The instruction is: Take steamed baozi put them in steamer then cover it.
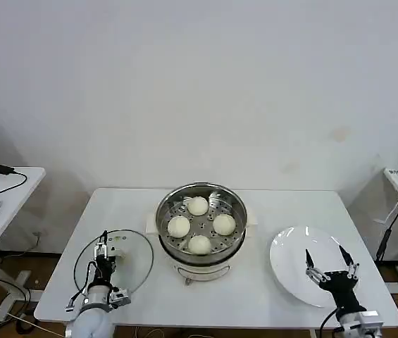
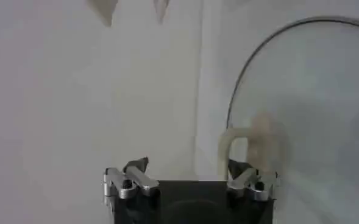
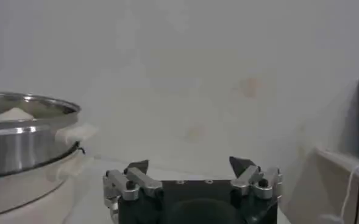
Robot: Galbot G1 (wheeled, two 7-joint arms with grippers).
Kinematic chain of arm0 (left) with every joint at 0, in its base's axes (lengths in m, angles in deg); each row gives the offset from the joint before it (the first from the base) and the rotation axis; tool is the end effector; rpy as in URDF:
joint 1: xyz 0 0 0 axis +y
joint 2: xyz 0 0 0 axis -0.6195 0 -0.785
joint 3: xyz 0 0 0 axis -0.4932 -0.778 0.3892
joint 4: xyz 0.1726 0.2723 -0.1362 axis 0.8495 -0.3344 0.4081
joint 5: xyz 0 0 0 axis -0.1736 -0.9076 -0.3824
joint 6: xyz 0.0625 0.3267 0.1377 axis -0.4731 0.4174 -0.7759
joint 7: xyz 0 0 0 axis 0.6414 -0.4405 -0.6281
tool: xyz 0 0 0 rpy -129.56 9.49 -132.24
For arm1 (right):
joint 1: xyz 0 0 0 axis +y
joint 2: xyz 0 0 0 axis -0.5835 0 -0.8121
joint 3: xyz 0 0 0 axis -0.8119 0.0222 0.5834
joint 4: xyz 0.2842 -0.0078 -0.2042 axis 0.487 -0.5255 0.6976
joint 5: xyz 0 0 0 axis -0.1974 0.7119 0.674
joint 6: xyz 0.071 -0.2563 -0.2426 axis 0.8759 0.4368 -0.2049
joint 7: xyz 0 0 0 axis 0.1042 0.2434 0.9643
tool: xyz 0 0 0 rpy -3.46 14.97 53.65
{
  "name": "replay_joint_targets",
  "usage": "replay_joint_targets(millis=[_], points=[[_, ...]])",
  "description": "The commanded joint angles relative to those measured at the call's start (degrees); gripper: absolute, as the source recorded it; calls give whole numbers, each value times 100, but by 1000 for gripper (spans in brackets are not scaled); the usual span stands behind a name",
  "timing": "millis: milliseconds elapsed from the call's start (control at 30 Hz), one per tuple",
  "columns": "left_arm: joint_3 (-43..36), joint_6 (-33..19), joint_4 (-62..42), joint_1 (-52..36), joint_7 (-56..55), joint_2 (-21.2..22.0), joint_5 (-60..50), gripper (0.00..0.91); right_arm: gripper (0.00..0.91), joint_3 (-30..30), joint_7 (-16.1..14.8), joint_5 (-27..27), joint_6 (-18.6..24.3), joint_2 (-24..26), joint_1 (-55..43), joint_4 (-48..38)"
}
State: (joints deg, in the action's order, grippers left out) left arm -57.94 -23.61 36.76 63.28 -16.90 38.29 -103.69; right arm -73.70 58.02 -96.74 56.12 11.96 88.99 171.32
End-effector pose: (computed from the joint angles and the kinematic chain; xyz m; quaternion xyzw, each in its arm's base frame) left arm 0.2797 0.0814 -0.4260 0.0225 -0.7188 -0.6881 0.0964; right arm 0.1612 -0.1276 -0.3151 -0.0132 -0.9961 0.0808 0.0340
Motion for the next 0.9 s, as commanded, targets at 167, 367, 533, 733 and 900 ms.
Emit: replay_joint_targets(millis=[167,367,533,733,900], points=[[20,-75,-370,-119,-536,5,76,554,907,-5,3,16,61,-12,51,-25],[25,-156,-503,-123,-554,34,81,0,907,27,3,45,98,-33,50,-36],[38,-205,-622,-150,-560,67,202,0,907,45,3,87,225,-64,84,-126],[55,-224,-624,-134,-557,57,259,0,907,39,14,71,209,-62,81,-116],[50,-218,-585,-115,-561,70,407,0,907,71,17,48,172,-57,47,-118]])
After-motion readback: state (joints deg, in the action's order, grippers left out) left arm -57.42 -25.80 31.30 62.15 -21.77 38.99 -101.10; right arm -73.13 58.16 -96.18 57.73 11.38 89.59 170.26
